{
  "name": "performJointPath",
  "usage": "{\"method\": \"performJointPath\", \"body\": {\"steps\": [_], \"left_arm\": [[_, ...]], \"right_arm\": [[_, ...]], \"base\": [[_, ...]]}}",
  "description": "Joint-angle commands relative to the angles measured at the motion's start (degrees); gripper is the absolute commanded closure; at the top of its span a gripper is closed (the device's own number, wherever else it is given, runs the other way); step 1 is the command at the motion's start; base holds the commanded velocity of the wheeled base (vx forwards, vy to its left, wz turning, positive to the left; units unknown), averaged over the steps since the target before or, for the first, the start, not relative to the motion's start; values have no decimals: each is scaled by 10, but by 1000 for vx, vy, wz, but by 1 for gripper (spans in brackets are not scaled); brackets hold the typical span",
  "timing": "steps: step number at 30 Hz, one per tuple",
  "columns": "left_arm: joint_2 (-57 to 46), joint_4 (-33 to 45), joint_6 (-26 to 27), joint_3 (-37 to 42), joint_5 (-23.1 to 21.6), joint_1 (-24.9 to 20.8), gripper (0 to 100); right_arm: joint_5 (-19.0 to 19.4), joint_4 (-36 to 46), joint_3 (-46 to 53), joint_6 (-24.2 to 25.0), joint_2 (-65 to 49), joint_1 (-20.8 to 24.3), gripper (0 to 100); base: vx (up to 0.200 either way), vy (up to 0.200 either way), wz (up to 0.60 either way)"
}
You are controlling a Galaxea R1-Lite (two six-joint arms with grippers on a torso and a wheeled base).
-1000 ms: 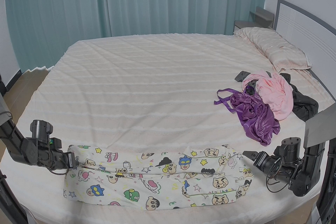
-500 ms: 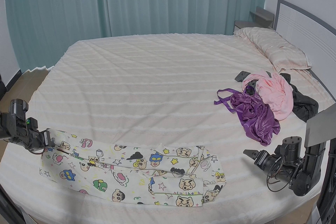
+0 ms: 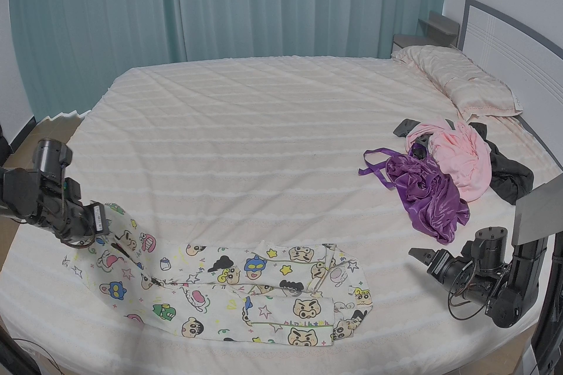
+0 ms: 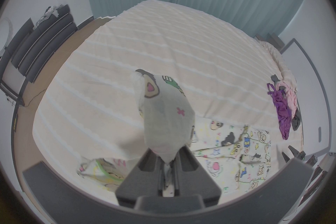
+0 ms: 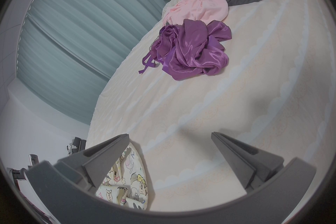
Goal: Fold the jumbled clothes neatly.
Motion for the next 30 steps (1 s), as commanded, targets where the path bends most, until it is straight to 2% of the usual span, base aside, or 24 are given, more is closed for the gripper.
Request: {"method": "performJointPath", "body": {"steps": [1,2,3,4,7,9,11,15,22,30], "left_arm": [[-28,10,-118,-9,114,-205,100],[-25,11,-132,-14,129,-231,100],[-24,11,-134,-15,131,-234,100],[-7,13,-169,-26,158,-289,100],[25,27,-218,-62,191,-362,100],[36,36,-234,-78,198,-383,100],[63,62,-272,-122,203,-435,100],[92,90,-318,-184,203,-492,100],[129,96,-358,-255,202,-553,100],[166,79,-381,-286,199,-565,100]], "right_arm": [[0,-1,1,0,0,0,0],[0,-1,1,0,0,0,0],[0,-1,0,0,0,0,0],[0,-1,0,0,0,0,0],[0,-1,0,0,0,0,0],[0,-1,0,0,0,0,0],[0,-1,0,0,-1,1,0],[0,-1,0,0,-1,1,0],[0,-7,1,0,-1,5,0],[0,-7,2,0,-2,7,0]], "base": [[0,0,0],[0,0,0],[0,0,0],[0,0,0],[0,0,0],[0,0,0],[0,0,0],[0,0,0],[0,0,0],[0,0,0]]}}
